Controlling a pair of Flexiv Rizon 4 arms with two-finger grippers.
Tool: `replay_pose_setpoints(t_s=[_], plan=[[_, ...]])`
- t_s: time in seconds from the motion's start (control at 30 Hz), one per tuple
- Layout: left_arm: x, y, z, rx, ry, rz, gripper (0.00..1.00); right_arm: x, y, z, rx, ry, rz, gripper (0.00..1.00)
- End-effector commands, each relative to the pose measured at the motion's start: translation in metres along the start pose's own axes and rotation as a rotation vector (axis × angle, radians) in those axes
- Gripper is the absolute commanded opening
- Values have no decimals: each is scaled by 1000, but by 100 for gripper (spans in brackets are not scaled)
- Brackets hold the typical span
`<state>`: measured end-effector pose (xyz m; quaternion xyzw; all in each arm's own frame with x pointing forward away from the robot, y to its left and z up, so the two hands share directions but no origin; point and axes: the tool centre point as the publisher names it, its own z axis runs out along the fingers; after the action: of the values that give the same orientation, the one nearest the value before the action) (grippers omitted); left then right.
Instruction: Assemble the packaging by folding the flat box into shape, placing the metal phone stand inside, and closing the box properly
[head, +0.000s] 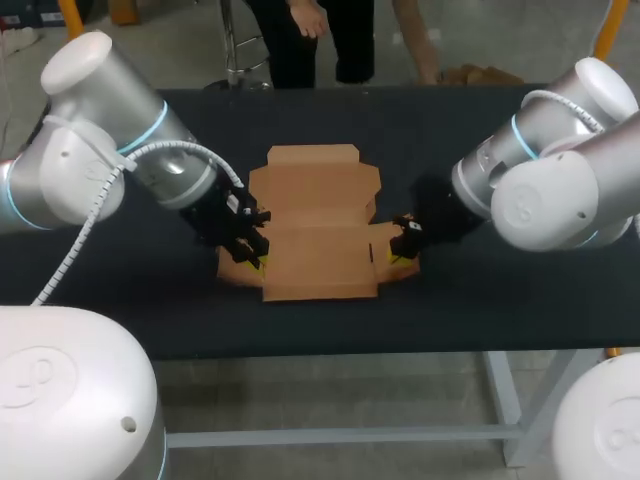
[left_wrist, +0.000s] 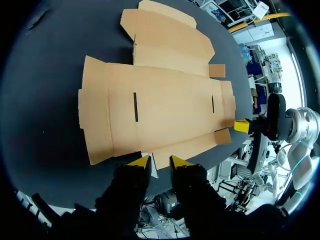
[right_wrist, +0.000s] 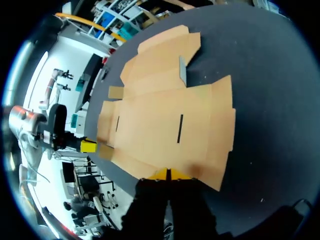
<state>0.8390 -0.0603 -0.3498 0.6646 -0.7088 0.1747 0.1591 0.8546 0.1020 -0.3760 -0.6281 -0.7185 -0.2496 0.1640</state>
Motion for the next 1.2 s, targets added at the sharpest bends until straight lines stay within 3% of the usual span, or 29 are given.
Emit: replay_pose_setpoints(t_s=[0.03, 0.07, 0.1, 0.13, 0.17, 0.2, 0.23, 0.3, 0.33, 0.73, 1.2], plan=[[-1, -5, -17, -8, -3, 2, 42, -7, 11, -31, 85, 236, -6, 8], [0, -6, -21, -7, -4, 2, 48, -7, 14, -35, 80, 241, -5, 16], [1, -7, -24, -6, -5, 8, 67, -8, 17, -39, 82, 252, -11, 25], [1, -9, -26, -5, -5, 10, 73, -8, 19, -42, 79, 255, -11, 29], [2, -10, -29, 0, -7, 13, 92, -9, 22, -45, 74, 256, -10, 40], [2, -12, -31, 2, -7, 13, 100, -10, 24, -47, 72, 264, -11, 42], [2, -13, -34, 3, -7, 15, 100, -11, 27, -50, 71, 269, -12, 49], [2, -16, -39, 13, -7, 16, 100, -13, 31, -55, 60, 271, -9, 95], [2, -18, -41, 14, -6, 17, 100, -14, 34, -57, 56, 277, -10, 100], [-7, -42, -79, 56, 38, 40, 100, -33, 66, -84, 6, 315, 5, 100], [-7, -42, -79, 56, 38, 40, 100, -33, 66, -84, 6, 315, 5, 100]])
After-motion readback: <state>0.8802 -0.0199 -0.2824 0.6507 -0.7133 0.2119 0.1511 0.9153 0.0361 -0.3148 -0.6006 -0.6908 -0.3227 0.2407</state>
